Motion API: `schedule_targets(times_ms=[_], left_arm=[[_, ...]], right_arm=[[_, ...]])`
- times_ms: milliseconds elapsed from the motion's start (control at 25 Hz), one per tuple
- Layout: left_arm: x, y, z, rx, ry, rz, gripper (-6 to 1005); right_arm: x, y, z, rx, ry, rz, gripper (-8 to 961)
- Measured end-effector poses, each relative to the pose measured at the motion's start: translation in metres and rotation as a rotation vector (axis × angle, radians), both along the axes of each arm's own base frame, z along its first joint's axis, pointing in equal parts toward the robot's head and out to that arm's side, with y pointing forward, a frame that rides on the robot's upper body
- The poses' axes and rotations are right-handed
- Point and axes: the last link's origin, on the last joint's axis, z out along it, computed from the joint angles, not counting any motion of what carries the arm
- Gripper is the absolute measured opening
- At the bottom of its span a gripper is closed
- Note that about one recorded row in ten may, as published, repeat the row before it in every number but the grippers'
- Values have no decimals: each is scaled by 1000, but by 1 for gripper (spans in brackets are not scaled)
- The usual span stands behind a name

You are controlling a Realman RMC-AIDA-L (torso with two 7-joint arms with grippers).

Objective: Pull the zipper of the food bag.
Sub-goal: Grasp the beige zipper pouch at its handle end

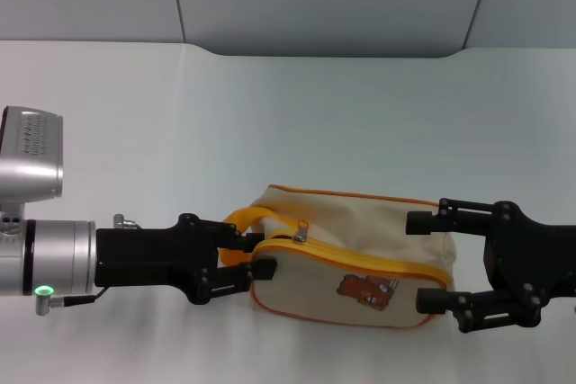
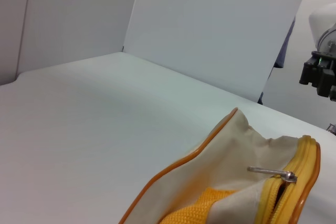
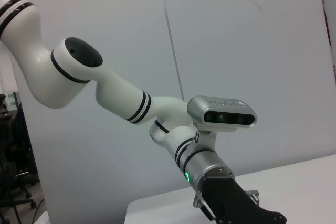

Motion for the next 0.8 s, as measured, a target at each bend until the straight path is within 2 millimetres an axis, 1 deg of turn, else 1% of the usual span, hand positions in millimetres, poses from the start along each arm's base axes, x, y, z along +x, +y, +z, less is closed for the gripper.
schedule_targets(times_ms=[280,480,680,760,800], left_arm=[[2,1,0,-1,-4,-5,425],[4,3,1,0,-3,-11,140],[7,5,6,7,-26,-24,87],[10,8,14,24,-46,-45,77],[13,11,25,46,-66,-87,77]], right_arm=[[1,-1,0,0,0,-3,834],[1,0,0,3,1,-5,834],[-1,4,5,29,30,-35,834],[-3,11,9,38,60,-84,834],[-6,20,12,34,82,-154,834]])
